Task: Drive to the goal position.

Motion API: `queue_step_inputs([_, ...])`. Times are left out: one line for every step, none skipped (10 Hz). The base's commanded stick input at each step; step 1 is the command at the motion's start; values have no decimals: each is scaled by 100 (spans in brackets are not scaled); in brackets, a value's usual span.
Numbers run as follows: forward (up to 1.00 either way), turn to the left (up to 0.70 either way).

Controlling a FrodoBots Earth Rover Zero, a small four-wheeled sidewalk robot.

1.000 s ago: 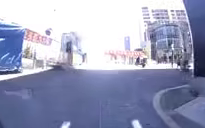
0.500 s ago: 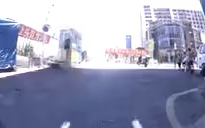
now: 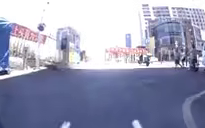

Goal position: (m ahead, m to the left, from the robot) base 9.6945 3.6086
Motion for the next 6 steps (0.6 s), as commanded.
queue_step_inputs([70, 0])
queue_step_inputs([70, 0])
queue_step_inputs([70, 0])
queue_step_inputs([70, 0])
queue_step_inputs([70, 0])
queue_step_inputs([70, 0])
